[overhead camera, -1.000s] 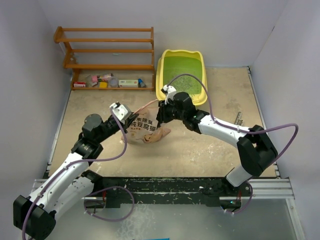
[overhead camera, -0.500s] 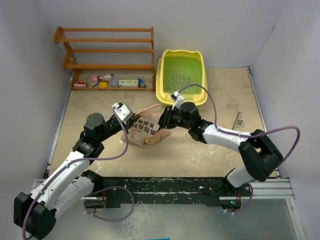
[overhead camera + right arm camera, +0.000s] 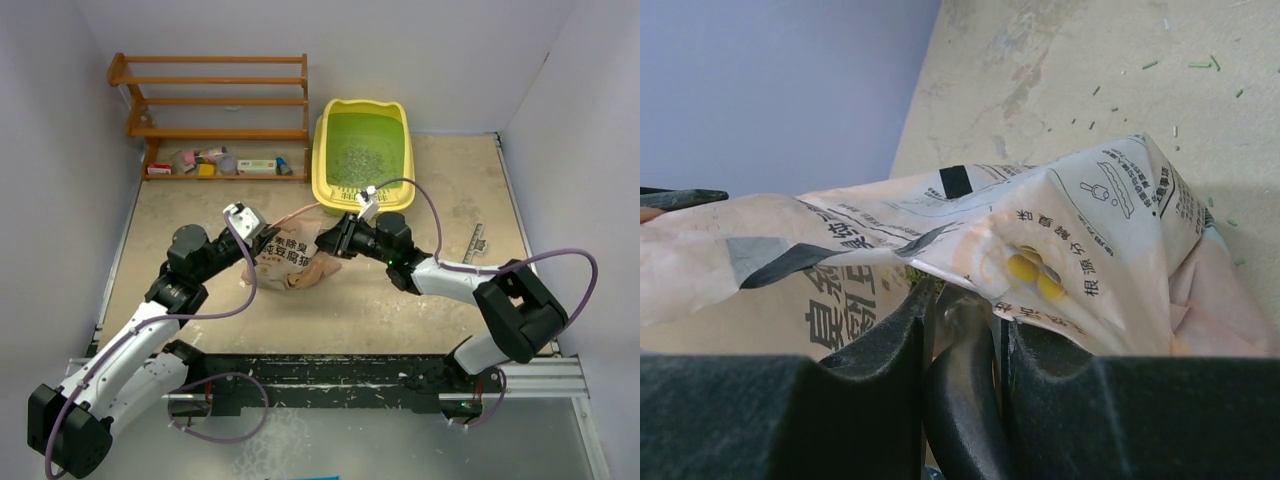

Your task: Fill the litter box with clean litter

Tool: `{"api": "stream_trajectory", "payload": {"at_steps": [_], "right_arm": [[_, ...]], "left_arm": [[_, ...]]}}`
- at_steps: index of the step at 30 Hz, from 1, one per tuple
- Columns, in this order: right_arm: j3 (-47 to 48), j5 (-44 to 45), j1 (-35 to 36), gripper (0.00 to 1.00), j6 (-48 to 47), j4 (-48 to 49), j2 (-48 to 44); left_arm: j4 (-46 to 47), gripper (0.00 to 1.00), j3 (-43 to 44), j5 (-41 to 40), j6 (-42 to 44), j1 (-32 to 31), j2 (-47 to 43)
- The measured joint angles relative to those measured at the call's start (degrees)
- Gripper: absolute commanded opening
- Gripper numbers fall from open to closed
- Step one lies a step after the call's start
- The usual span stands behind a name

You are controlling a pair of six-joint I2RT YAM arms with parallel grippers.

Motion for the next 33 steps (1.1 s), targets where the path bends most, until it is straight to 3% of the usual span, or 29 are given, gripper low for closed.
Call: {"api": "stream_trajectory", "payload": {"at_steps": [7, 17, 33], "right_arm": [[-3.08, -0.28, -1.6, 0.0, 2.95, 3.91, -0.79], [-9.29, -0.02, -5.53, 0.0, 4.22, 4.55, -10.29], [-16.11, 8.41, -7.02, 0.0, 2.03, -9.07, -34.86]], "left_arm": [[0.0, 0.0, 0.0, -0.17, 0.02, 0.0, 0.0], [0.35, 0.0, 0.0, -0.2, 0.02, 0.02, 0.0], [0.39, 0.14, 0.02, 1.29, 0.0, 0.0, 0.0]]}}
